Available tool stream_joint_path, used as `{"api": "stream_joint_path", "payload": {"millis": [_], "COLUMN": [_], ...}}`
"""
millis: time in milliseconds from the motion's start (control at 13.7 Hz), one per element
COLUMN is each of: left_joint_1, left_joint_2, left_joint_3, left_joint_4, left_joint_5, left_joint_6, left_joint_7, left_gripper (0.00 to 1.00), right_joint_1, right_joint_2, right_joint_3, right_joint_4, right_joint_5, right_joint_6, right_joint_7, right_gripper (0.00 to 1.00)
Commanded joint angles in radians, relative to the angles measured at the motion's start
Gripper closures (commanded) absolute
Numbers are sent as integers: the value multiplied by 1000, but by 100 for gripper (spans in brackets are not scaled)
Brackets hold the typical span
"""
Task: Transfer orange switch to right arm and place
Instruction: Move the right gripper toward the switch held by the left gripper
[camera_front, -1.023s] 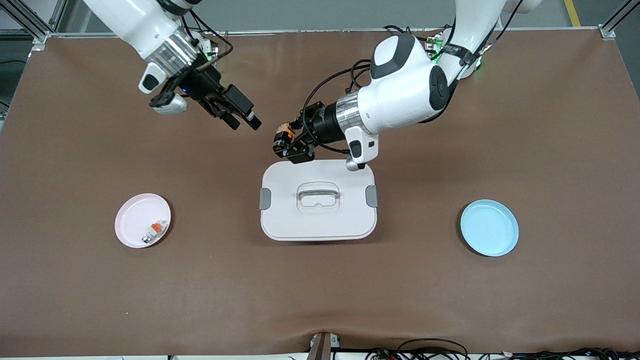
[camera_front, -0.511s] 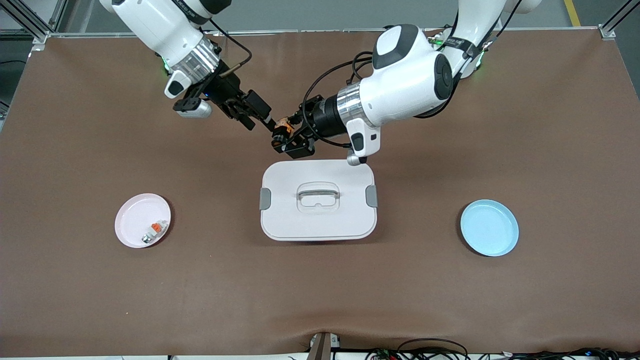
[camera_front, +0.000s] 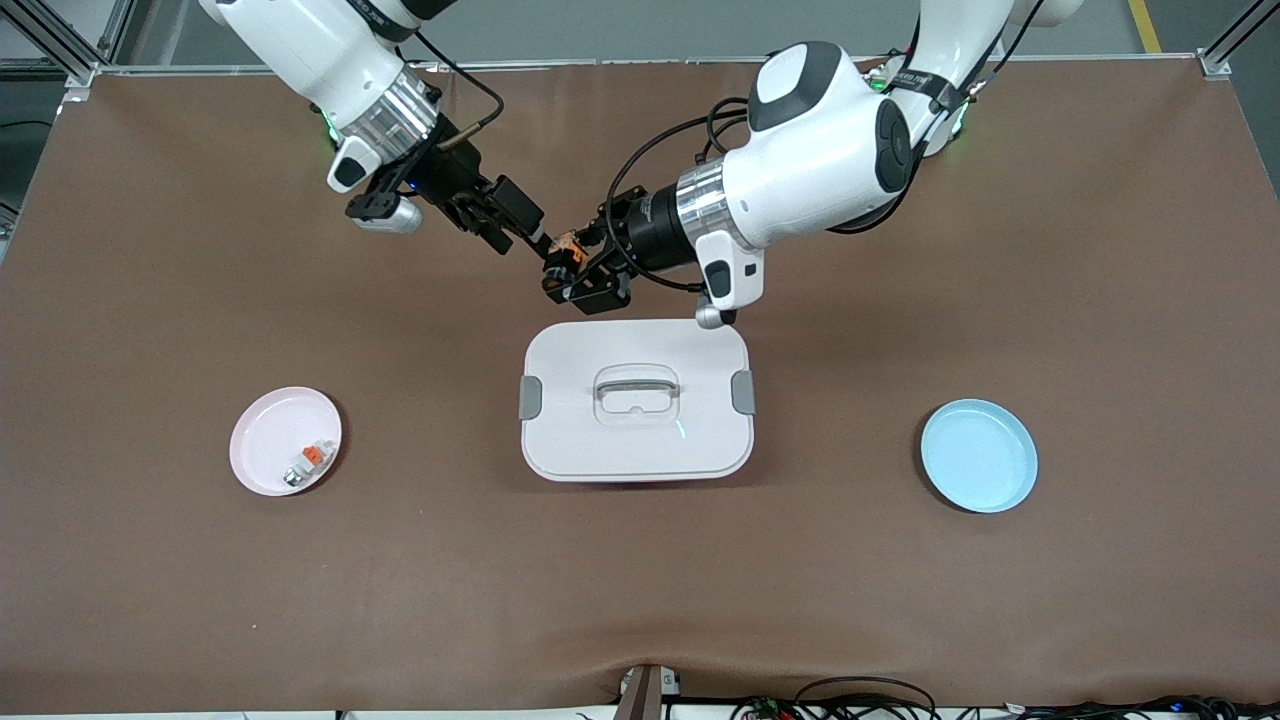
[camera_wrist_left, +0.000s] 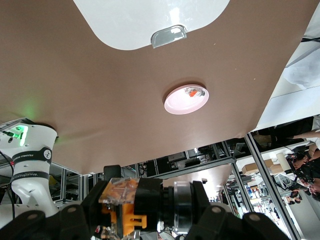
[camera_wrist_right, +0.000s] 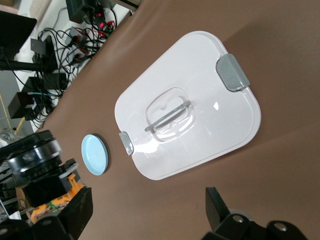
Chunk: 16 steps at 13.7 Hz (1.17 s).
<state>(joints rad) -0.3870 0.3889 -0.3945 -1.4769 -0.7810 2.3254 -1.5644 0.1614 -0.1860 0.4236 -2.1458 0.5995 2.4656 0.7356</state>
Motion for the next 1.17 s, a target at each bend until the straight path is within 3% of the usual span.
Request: {"api": "stream_joint_path", "payload": {"millis": [0,146,292,877,1096], "left_joint_1": [-6,-6,-6,-10,-15], "left_joint_2": [-1,2,5,2,1], "left_joint_3": [-3,-3,-1,-3,-3], "left_joint_4": [-13,-13,-13,-11,-11], "left_joint_5": [20,20,20,20,22], "left_joint_6": [11,11,11,11,11], "left_joint_7": [-16,-10,-9,-13,-14], "left_gripper": [62,62,62,62,62], "right_joint_1": [-42,-103,-109,-46,-5], "right_joint_2": [-7,-12,-13,33,88], "right_joint_3": [6,7,7,18,18], "right_joint_4": [66,140,167,165,164], "right_joint_5": [-44,-82,-83,-83,-131], "right_joint_6": [-118,-288,-320,-134,-59], "right_joint_7": [-27,-64,-53,56,102], "right_gripper": [0,0,0,0,0]}}
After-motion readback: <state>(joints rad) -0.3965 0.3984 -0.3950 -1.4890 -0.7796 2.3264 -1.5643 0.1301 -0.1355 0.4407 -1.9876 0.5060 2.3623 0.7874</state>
